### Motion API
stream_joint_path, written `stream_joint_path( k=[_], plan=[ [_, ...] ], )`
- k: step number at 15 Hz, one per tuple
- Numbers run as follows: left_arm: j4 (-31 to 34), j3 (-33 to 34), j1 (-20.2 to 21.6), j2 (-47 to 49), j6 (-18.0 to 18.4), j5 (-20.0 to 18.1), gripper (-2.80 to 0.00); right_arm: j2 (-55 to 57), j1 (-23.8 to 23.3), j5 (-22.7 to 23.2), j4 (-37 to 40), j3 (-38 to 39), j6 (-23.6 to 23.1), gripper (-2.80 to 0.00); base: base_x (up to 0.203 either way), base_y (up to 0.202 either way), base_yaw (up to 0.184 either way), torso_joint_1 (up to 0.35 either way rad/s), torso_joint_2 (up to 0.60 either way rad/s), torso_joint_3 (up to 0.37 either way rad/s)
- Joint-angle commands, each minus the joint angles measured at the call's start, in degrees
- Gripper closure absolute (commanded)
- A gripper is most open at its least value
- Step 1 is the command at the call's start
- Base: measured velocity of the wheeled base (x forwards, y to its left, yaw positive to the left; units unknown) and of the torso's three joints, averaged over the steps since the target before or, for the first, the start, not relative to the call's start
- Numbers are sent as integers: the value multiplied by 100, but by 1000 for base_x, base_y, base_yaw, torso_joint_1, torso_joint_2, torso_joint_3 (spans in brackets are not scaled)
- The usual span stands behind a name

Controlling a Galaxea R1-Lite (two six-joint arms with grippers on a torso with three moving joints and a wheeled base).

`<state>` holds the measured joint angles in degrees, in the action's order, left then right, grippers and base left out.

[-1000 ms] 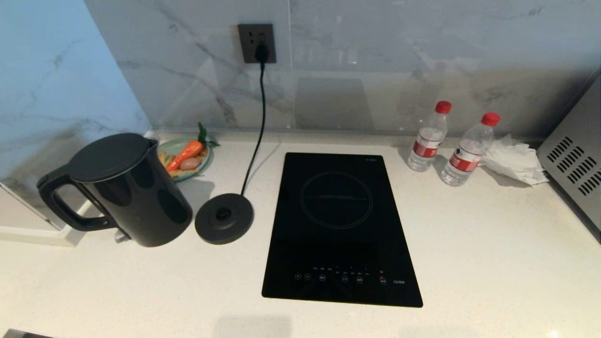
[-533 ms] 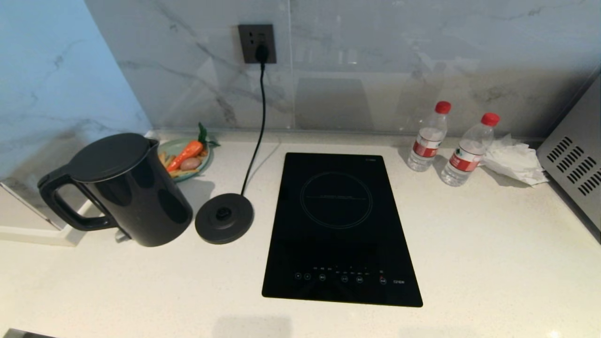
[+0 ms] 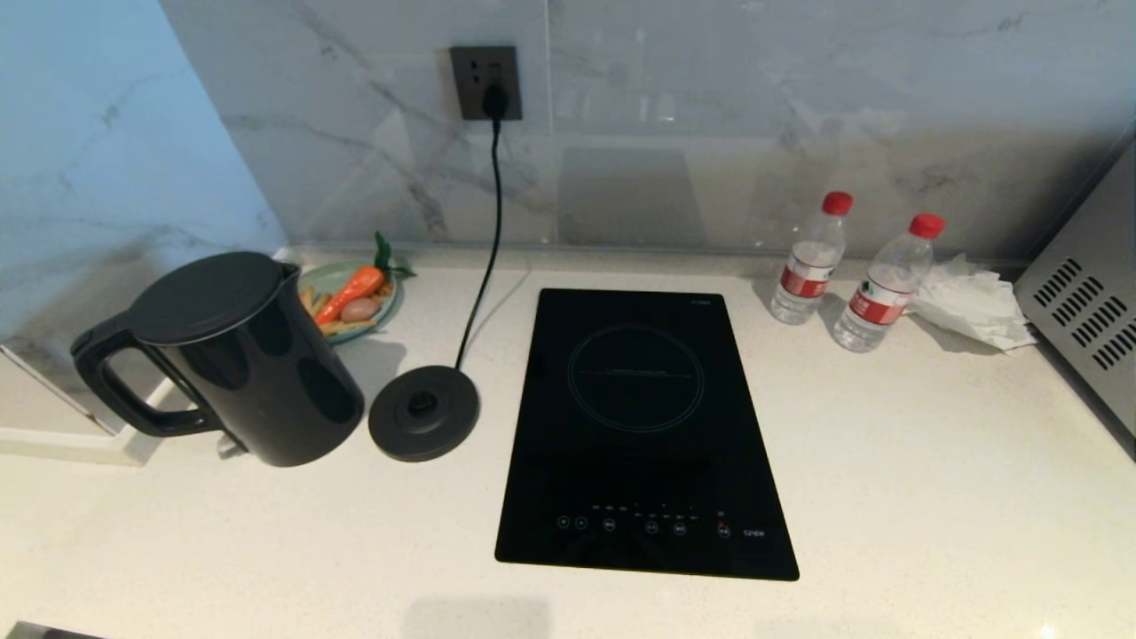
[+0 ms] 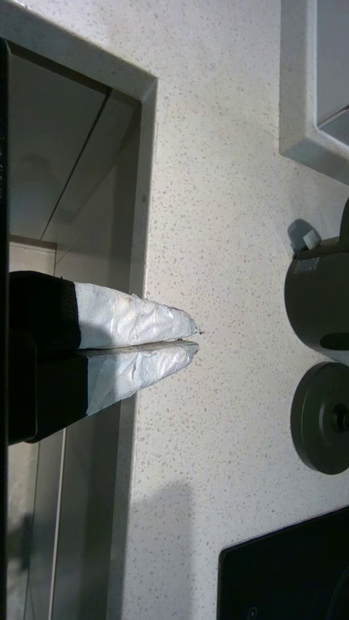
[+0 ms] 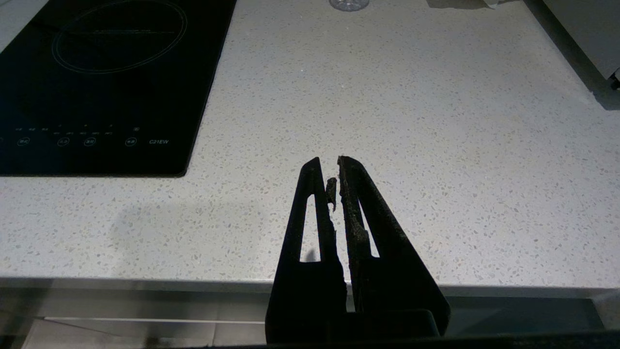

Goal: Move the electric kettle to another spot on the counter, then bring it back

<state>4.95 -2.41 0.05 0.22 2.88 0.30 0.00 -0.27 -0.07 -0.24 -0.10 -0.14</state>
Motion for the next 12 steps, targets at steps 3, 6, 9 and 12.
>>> stream_joint_path(
  k=[3, 6, 9, 12],
  plan=[
    [-29, 39, 4, -13, -367, 40, 0, 0, 0, 7, -2, 1, -4, 0, 0, 0, 0, 0, 0, 0],
    [-20, 39, 8, -8, -332, 32, 0, 0, 0, 2, -2, 3, -4, 0, 0, 0, 0, 0, 0, 0],
    [-46, 48, -5, -13, -332, 40, 0, 0, 0, -1, -2, 1, -4, 0, 0, 0, 0, 2, 2, 66],
    [-46, 48, -5, -4, -332, 31, 0, 0, 0, 1, -2, 1, -4, 0, 0, 0, 0, 2, 3, 178]
  ],
)
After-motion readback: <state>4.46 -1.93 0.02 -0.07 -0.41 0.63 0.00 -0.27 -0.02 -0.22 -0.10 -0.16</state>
